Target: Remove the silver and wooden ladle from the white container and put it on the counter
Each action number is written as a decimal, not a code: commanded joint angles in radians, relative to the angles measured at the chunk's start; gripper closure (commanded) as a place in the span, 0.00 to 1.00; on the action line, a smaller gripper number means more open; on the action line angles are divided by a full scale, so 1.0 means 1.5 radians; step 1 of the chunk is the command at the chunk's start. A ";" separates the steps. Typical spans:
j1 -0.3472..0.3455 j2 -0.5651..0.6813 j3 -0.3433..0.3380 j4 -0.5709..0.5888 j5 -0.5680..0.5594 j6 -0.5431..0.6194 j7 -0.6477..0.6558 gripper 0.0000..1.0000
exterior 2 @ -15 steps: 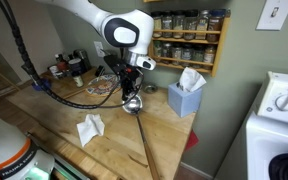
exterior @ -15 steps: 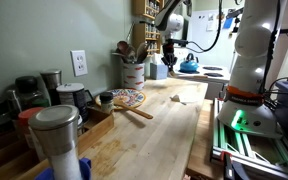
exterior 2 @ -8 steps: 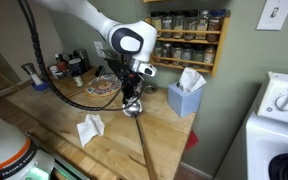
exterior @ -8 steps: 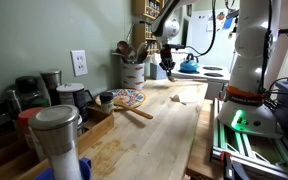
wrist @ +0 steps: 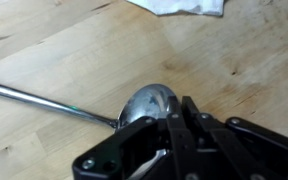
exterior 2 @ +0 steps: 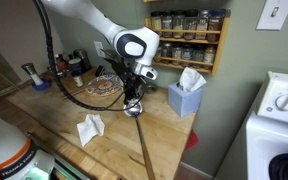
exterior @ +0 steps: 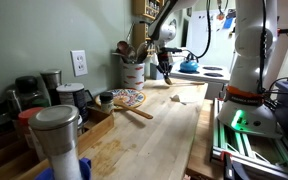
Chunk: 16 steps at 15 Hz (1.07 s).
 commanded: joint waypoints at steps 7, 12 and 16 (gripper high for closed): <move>-0.003 0.037 0.006 0.034 0.008 -0.001 -0.008 0.52; -0.029 -0.008 -0.001 0.032 0.037 -0.025 -0.074 0.14; -0.063 -0.061 -0.027 0.033 0.064 -0.058 -0.129 0.00</move>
